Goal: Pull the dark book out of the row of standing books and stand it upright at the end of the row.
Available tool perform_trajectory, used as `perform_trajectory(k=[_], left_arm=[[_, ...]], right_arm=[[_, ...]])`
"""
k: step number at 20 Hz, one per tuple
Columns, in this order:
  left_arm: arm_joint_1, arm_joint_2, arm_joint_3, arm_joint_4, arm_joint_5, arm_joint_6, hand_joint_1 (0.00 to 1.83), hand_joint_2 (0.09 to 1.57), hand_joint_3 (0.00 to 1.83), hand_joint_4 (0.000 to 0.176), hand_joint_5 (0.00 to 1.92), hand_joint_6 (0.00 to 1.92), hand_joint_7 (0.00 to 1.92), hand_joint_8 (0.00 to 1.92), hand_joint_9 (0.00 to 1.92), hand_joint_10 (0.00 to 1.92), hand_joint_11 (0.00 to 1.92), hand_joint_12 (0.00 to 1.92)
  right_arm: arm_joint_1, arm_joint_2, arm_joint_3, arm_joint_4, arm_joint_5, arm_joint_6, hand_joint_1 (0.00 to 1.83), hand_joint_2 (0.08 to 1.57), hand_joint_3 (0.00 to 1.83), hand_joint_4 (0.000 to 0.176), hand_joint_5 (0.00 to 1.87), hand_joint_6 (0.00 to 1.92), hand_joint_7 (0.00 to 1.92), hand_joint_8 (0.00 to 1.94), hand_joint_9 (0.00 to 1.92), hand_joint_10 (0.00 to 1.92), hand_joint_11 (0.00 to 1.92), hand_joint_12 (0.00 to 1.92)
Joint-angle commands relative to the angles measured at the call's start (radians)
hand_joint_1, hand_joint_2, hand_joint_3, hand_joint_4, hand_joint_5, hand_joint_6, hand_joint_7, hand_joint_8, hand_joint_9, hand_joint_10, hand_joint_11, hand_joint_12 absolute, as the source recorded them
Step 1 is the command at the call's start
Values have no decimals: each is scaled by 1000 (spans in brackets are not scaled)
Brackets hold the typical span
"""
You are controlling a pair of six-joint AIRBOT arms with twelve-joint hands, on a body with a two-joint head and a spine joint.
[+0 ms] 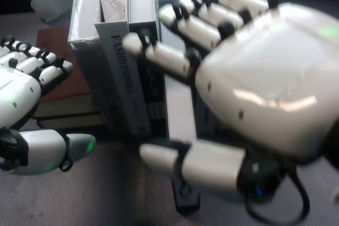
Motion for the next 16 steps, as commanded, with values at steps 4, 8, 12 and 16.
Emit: perform_trajectory(k=[4, 8, 12, 16], left_arm=[[-7, 13, 2, 69, 40, -2, 0, 1126, 0, 0, 19, 0, 24, 5, 9, 3, 6, 4], [-8, 14, 3, 70, 41, -8, 0, 1133, 1, 0, 23, 1, 23, 2, 3, 0, 1, 1], [-8, 14, -1, 71, 40, -9, 0, 1136, 2, 0, 31, 4, 27, 2, 6, 1, 7, 4], [-9, 15, -4, 72, 41, -14, 0, 1135, 1, 0, 23, 0, 20, 2, 2, 1, 0, 0]], right_arm=[[32, 39, 56, -165, 172, 120, 0, 1123, 0, 0, 0, 0, 0, 0, 0, 0, 0, 0], [29, 78, 120, -267, 308, 262, 0, 1123, 0, 0, 0, 0, 0, 0, 0, 0, 0, 0], [19, 104, 175, -397, 379, 410, 0, 1121, 0, 0, 0, 0, 0, 0, 0, 0, 0, 0], [6, 134, 221, -570, 450, 658, 0, 1124, 0, 0, 0, 0, 0, 0, 0, 0, 0, 0]])
